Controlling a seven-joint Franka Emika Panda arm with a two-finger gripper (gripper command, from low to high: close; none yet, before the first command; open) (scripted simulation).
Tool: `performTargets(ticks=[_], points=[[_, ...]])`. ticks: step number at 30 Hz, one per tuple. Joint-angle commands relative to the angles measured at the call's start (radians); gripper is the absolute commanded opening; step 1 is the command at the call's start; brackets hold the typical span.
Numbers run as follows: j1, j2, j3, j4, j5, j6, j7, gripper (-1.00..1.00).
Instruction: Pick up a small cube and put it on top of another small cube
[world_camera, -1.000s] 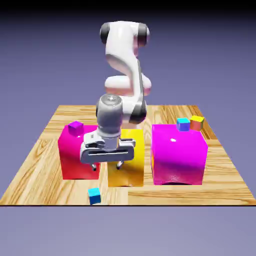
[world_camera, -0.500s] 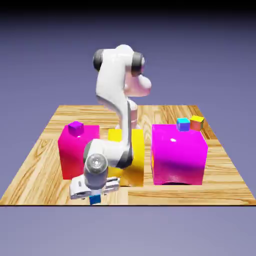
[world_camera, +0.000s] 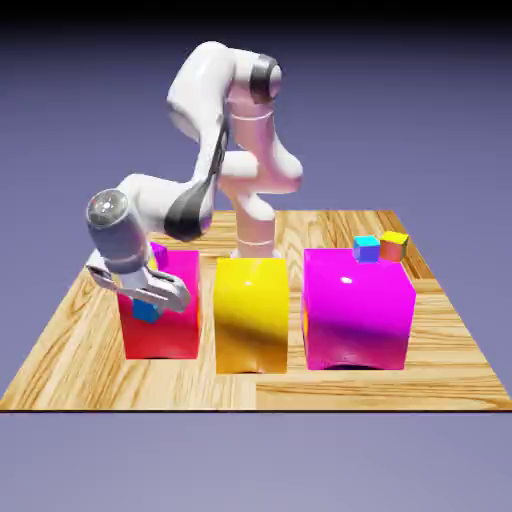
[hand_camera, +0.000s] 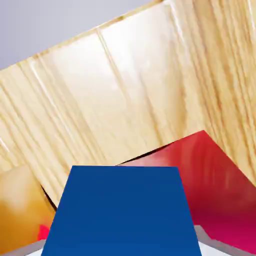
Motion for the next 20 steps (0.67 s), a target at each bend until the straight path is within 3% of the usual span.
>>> performTargets(ticks=[1,12,17,18,20], points=[[-0.011,-0.036,-0.016,-0.016,0.015,-0.017,0.044,-1.0],[-0.107,-0.381,-0.169,-0.173,0.177,-0.179,0.452,-1.0],[-0.098,-0.374,-0.154,-0.34,0.195,-0.007,0.433,-1.0],[-0.098,-0.374,-0.154,-0.34,0.195,-0.007,0.433,1.0],[-0.1,-0.376,-0.157,-0.303,0.191,-0.044,0.437,1.0]])
